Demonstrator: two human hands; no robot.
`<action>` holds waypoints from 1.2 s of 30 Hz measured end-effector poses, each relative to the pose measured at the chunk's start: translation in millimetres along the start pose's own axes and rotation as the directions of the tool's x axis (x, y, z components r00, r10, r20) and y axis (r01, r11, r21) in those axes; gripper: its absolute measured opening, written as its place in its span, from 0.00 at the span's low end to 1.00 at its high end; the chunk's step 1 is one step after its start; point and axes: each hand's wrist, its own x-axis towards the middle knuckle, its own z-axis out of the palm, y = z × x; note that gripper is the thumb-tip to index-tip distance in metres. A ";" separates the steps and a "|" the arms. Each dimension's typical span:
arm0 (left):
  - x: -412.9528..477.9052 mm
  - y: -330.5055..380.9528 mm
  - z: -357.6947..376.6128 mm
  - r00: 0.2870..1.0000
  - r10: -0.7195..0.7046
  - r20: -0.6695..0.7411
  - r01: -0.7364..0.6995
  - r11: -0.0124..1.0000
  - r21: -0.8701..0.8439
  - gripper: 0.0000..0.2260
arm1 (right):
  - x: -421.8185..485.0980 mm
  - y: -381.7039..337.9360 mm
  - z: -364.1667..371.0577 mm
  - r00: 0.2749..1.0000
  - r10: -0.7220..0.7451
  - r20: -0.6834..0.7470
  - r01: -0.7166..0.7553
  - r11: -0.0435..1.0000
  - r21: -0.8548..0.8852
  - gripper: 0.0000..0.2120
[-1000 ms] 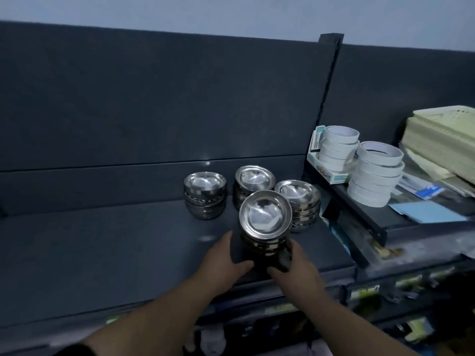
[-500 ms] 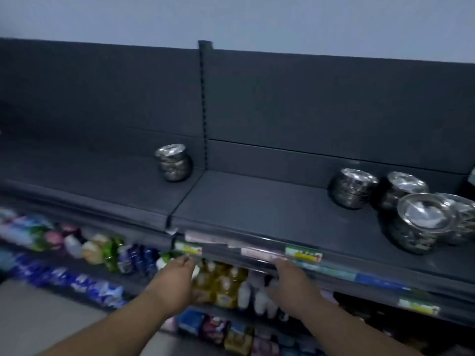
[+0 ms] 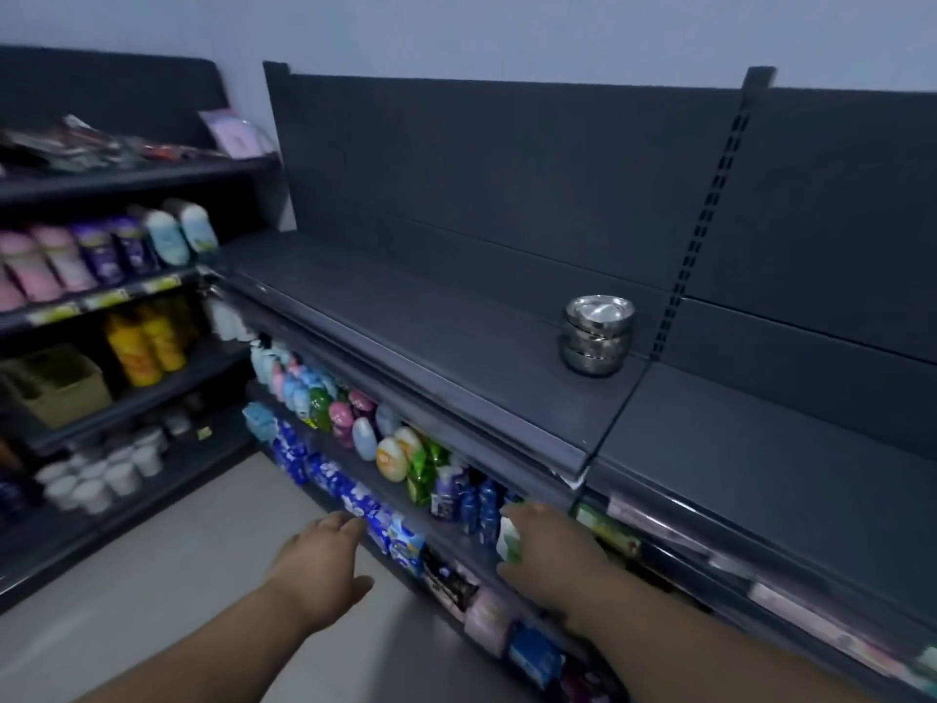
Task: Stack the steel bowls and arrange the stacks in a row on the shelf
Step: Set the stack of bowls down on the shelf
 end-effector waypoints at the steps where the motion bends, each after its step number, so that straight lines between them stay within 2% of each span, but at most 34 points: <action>1: 13.8 -2.3 -3.3 1.000 0.000 -0.006 0.000 1.000 -0.006 0.33 | 15.0 0.7 -5.2 1.000 -0.001 -0.013 0.001 1.000 0.012 0.25; 3: 45.9 -1.6 -13.0 0.999 0.010 -0.040 -0.010 1.000 -0.010 0.32 | 47.8 6.0 -18.4 0.998 -0.014 -0.056 0.015 1.000 0.014 0.25; 9: 160.5 21.4 -59.2 0.986 0.073 -0.152 -0.080 0.996 -0.039 0.32 | 145.6 37.1 -74.2 0.984 -0.014 -0.177 0.019 0.999 0.028 0.33; 15: 265.3 55.6 -91.3 0.949 0.220 -0.225 -0.236 0.971 -0.046 0.32 | 201.8 70.0 -95.0 0.944 0.135 -0.302 -0.099 0.986 0.131 0.31; 20: 348.2 105.7 -91.6 0.899 0.428 -0.096 -0.427 0.904 0.028 0.33 | 195.6 104.8 -94.7 0.825 0.414 -0.385 -0.374 0.910 0.178 0.20; 25: 399.4 153.5 -99.8 0.756 0.652 -0.056 -0.653 0.757 -0.002 0.35 | 194.3 115.8 -105.4 0.629 0.667 -0.399 -0.609 0.742 0.280 0.22; 29: 422.6 179.9 -108.1 0.655 0.755 -0.021 -0.751 0.648 -0.125 0.39 | 212.1 112.1 -117.8 0.519 0.791 -0.325 -0.673 0.612 0.414 0.28; 31: 427.5 191.1 -108.1 0.617 0.787 -0.003 -0.753 0.589 -0.293 0.42 | 220.2 114.1 -119.0 0.483 0.821 -0.303 -0.651 0.568 0.504 0.30; 34: 429.3 203.2 -104.9 0.604 0.797 0.007 -0.648 0.496 -0.578 0.45 | 227.2 115.8 -121.9 0.488 0.818 -0.304 -0.545 0.557 0.627 0.35; 36: 431.5 209.5 -98.4 0.593 0.805 0.026 -0.540 0.421 -0.729 0.43 | 228.8 114.7 -122.5 0.507 0.808 -0.299 -0.443 0.543 0.713 0.39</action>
